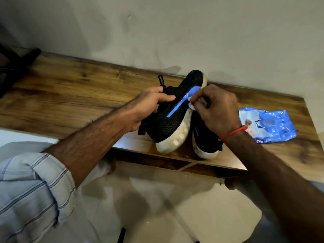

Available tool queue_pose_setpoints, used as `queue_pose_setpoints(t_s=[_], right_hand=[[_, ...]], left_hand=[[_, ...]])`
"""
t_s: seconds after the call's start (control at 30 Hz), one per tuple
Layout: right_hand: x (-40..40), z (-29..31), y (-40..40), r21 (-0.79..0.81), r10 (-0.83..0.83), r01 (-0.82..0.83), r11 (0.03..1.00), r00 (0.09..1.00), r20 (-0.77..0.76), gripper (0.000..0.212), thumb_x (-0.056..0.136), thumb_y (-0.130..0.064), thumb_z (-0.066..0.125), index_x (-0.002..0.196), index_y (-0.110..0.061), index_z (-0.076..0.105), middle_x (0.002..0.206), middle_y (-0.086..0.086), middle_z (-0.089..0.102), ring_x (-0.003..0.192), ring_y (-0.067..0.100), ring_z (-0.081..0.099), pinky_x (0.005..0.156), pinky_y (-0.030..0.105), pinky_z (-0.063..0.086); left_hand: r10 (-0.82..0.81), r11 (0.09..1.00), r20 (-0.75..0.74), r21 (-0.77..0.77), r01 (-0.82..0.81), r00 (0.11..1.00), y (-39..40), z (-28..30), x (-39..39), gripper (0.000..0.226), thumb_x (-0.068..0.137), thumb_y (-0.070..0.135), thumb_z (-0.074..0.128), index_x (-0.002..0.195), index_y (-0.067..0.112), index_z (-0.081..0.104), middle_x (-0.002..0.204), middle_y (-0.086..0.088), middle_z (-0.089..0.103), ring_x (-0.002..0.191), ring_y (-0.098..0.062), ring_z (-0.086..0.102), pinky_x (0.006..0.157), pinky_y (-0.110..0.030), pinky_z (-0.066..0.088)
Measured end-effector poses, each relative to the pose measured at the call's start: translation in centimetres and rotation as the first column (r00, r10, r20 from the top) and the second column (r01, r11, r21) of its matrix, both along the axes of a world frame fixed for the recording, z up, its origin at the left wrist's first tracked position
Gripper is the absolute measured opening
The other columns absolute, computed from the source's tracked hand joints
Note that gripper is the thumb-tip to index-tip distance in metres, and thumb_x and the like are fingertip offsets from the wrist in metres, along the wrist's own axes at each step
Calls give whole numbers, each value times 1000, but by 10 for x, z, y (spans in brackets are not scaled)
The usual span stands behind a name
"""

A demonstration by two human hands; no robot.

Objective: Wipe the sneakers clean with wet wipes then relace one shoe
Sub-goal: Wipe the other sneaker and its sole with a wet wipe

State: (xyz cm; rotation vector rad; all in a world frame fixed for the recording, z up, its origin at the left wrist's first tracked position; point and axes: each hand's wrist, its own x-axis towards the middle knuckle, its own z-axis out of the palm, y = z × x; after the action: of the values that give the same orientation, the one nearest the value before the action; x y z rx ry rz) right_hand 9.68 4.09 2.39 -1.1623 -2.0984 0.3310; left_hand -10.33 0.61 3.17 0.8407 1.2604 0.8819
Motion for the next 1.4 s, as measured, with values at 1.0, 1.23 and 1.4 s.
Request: queue_pose_setpoints(t_s=[1.0,1.23,1.4], right_hand=[[23,-3,14,-132,-102,56,990,920,-378,19,84,0,65,89,-18,69,90,5,71,86,19,67,79,40,54],[18,-2,7,-190,-57,-29,981,900,-432,7,94,-12,65,96,-16,69,90,6,71,65,23,63,63,34,51],[5,-11,-4,-354,-42,-111,929,917,-398,15,95,-9,64,100,-22,70,99,0,71,82,13,67,68,25,54]], left_hand=[[55,988,-642,144,50,764,9,21,-58,45,78,67,72,86,23,77,78,8,76,76,-11,71,72,-31,52],[-18,953,-807,164,254,590,13,19,-87,24,79,48,81,87,26,73,84,11,70,82,-8,66,73,-27,48],[-180,833,-934,22,552,308,16,2,-88,23,82,43,80,82,28,62,80,7,63,88,-19,61,69,-30,45]])
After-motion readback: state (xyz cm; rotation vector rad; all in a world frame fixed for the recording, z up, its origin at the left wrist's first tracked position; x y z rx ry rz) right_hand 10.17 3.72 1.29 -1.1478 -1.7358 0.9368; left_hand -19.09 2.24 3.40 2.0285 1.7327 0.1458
